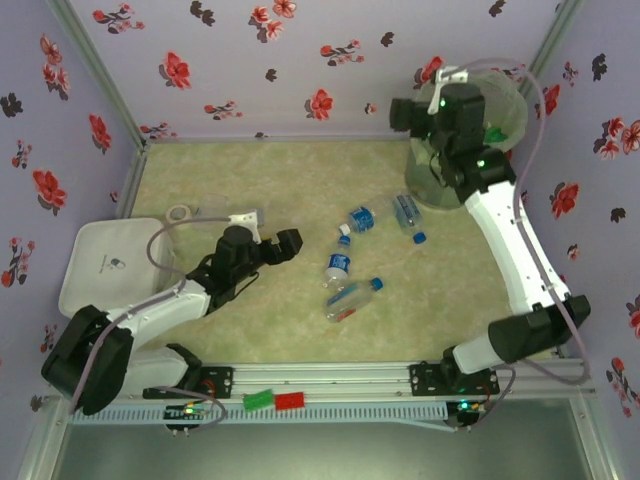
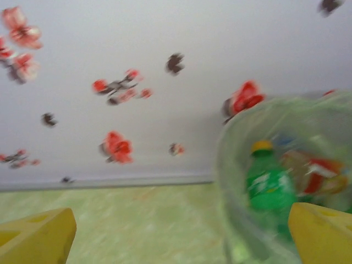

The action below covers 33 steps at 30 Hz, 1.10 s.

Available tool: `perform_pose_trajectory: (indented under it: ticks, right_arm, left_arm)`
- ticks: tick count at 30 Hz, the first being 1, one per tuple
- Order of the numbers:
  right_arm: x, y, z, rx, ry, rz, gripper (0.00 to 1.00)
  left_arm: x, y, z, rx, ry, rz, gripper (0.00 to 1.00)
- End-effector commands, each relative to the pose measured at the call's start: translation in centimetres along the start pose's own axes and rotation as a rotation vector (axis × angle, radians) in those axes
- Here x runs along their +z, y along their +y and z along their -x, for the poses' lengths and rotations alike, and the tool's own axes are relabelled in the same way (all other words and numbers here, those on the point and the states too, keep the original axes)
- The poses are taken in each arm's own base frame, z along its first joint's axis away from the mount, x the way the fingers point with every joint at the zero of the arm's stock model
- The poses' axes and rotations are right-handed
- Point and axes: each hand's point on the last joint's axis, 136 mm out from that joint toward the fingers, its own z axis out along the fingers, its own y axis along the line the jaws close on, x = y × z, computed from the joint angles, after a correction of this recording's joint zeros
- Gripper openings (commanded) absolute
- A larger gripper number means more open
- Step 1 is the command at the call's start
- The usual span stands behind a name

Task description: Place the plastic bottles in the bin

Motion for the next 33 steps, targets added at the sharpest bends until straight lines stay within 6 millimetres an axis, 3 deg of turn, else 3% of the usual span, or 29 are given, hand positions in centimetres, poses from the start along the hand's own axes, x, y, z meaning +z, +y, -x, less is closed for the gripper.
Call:
perform_pose_trajectory:
  ticks: [1, 4, 7, 11, 13, 17, 23, 33]
  right_arm:
    - [0.4, 3.2, -5.4, 0.101, 0.079, 0.126, 1.0]
    - [-0.6, 3.7, -11.0, 0.155, 0.161, 0.149, 1.0]
    - [-2.1, 2.8, -16.4, 0.211, 0.247, 0.122, 1.0]
    - [-3.5, 0.6, -21.3, 0.31, 0.276, 0.051, 1.0]
    - [-3.9, -0.5, -22.8, 0.325, 0.275, 0.011, 1.0]
    - [-3.9, -1.6, -23.8, 0.342, 0.249, -0.032, 1.0]
    - [-3.2, -1.5, -23.3, 0.348, 0.217, -0.032, 1.0]
    - [-3.2, -1.9, -24.9, 0.329, 0.256, -0.053, 1.0]
  left_arm:
    - [0.4, -2.3, -0.5, 0.14, 0.062, -0.033, 1.0]
    - [0.8, -3.5, -1.6, 0.196, 0.12, -0.035, 0.99]
    - [1.3, -4.4, -3.1, 0.233, 0.179, -0.038, 0.99]
    - [2.3, -4.8, -5.0, 0.255, 0.245, -0.017, 0.99]
    - [3.1, -4.6, -5.9, 0.255, 0.282, 0.004, 0.98]
    - [4.7, -5.0, -7.8, 0.28, 0.364, 0.033, 0.97]
    - [6.5, -5.7, -10.7, 0.308, 0.467, 0.078, 0.96]
    - [6.7, -4.3, -14.4, 0.323, 0.573, 0.158, 0.89]
